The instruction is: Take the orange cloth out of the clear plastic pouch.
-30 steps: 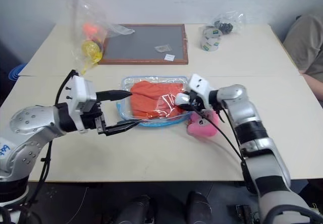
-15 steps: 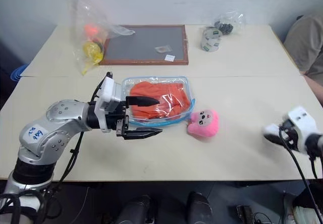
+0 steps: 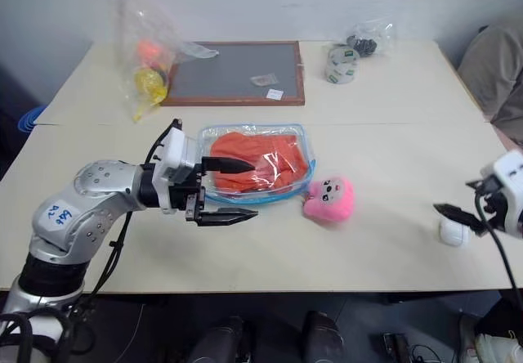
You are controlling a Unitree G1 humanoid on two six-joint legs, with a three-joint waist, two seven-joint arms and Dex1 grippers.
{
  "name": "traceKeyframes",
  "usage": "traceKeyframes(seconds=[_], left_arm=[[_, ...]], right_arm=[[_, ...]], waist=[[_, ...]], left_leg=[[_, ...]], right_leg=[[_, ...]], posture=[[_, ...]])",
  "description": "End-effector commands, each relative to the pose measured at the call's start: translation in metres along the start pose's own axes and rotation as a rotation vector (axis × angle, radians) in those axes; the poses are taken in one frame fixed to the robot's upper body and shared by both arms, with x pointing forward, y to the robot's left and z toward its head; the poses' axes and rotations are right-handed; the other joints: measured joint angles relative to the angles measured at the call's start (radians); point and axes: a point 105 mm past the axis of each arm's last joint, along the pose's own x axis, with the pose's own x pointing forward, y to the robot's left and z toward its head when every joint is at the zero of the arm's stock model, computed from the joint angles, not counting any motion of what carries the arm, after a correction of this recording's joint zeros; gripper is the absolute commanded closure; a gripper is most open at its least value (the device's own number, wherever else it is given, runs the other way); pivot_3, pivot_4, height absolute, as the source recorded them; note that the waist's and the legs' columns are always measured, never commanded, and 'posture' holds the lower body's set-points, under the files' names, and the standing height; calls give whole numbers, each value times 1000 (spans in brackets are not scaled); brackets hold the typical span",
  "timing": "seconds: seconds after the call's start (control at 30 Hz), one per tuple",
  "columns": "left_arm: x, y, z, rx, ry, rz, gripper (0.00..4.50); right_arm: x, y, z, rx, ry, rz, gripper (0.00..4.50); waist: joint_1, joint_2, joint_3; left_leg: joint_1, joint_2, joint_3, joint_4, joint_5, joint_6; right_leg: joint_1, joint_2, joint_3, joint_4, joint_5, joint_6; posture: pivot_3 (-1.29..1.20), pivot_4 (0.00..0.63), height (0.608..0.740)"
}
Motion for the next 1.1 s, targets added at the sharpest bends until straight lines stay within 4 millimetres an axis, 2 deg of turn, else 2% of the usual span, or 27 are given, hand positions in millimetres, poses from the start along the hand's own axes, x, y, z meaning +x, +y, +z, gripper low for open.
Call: traceKeyframes(seconds=[0.03, 0.17, 0.27, 0.37, 0.43, 0.5, 0.73, 0.87, 0.97, 1.1], left_arm=[[-11, -6, 12, 80, 5, 22, 0], [-17, -12, 13, 90, 25, 31, 0], [-19, -12, 14, 99, 35, 50, 0], [-21, -13, 16, 98, 36, 70, 0], [-22, -14, 16, 99, 42, 78, 0], [-23, -15, 17, 99, 47, 86, 0], [-29, -17, 17, 91, 59, 114, 0], [-28, -16, 19, 92, 57, 115, 0], [-27, -14, 21, 96, 53, 115, 0], [-26, -11, 22, 99, 49, 112, 0]], right_arm=[[21, 48, 28, -98, -58, 272, 30], [63, 72, 46, -96, -168, 329, 30], [87, 85, 39, -105, -149, 357, 30], [104, 86, 29, -88, -115, 339, 30], [109, 86, 27, -87, -110, 333, 431], [106, 90, 26, -77, -115, 377, 985], [82, 115, 23, -63, -132, 585, 3358], [71, 135, 24, -61, -152, 691, 4429], [75, 147, 23, -89, -154, 695, 4480], [98, 164, 21, -115, -163, 637, 4480]], waist=[[-1, -1, 0], [3, -3, 1], [11, -3, 1], [17, -3, 1], [12, -3, 1], [9, -3, 1], [8, -3, 1], [7, -3, 1], [7, -3, 1], [6, -4, 1]], left_leg=[[0, 4, 0, 0, 0, -1], [-1, 6, 0, 1, -1, -2], [-2, 5, 0, 2, -1, -1], [-3, 4, 0, 2, -1, -1], [-3, 4, 1, 2, -1, 0], [-3, 4, 1, 2, -1, 0], [-2, 5, 1, 1, -2, 0], [-2, 5, 1, 1, -2, 0], [-2, 5, 1, 1, -2, -1], [-2, 5, 1, 1, -2, -1]], right_leg=[[0, 1, 0, 0, 0, -1], [0, 2, 0, -2, 1, -2], [-1, 1, 0, -2, 1, -2], [-1, 1, -1, -3, 1, -2], [-1, 1, 0, -3, 1, -2], [-1, 1, 0, -3, 1, -2], [-1, 2, 0, -3, 1, -2], [-1, 2, 0, -3, 1, -2], [-1, 2, 0, -3, 1, -2], [-1, 2, 0, -3, 1, -2]], posture=[[0, 150, 740], [0, 150, 740], [0, 150, 740], [0, 150, 740], [0, 150, 740], [0, 150, 740], [0, 150, 740], [0, 150, 740], [0, 150, 740], [0, 150, 740]])
